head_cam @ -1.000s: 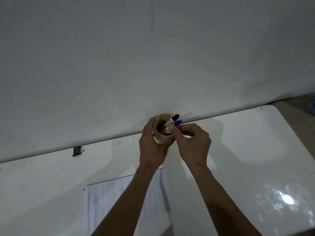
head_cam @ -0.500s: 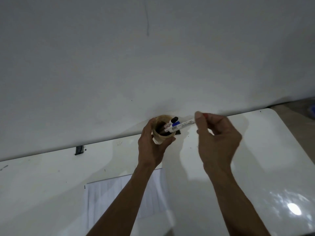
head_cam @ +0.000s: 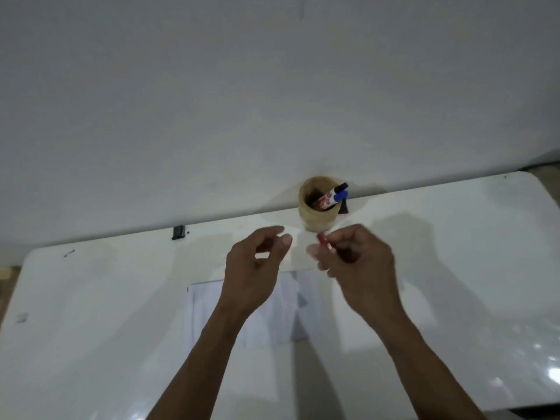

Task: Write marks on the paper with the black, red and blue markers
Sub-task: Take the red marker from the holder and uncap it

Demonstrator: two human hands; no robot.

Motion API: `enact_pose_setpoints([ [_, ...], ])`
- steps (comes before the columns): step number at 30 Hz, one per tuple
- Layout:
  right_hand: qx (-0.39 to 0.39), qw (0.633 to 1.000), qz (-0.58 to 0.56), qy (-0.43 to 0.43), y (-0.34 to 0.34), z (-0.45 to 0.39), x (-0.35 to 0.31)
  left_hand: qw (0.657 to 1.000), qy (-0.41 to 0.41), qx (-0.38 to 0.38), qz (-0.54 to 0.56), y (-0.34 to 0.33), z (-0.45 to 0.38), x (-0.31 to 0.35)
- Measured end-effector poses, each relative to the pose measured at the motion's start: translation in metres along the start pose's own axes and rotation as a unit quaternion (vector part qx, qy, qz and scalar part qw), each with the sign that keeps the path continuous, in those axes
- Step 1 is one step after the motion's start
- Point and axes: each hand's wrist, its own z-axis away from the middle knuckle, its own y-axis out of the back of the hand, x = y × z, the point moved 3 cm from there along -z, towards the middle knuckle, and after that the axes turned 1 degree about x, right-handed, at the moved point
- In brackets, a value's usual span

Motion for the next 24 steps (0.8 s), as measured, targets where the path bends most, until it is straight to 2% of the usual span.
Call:
enact_pose_setpoints([
  [4,-0.082,0.989,0.125,0.012,-0.042,0.035,0.016,0.996,0.008,-0.087,0.023,0.034,0.036,-0.005],
  [11,-0.177,0.971,0.159,0.018,-0.1,0.08,0.004,0.993,0.036,-0.084,0.079,0.096,0.072,-0.047],
  [14,-0.207,0.961,0.181,0.022,-0.118,0.092,0.004,0.991,0.051,-0.041,0.121,0.123,0.082,-0.068],
  [16,-0.195,0.961,0.193,0.021,-0.122,0.096,0.005,0.981,0.086,0.012,0.174,0.141,0.086,-0.087],
  [19,-0.159,0.98,0.118,-0.004,-0.125,0.104,0.003,0.962,0.126,0.034,0.239,0.16,0.092,-0.111],
  [22,-0.109,0.994,0.023,-0.018,-0.139,0.115,-0.005,0.955,0.112,0.03,0.272,0.171,0.098,-0.12],
  [24,-0.064,0.995,-0.065,-0.042,-0.151,0.12,-0.005,0.967,0.081,0.024,0.242,0.176,0.1,-0.122],
])
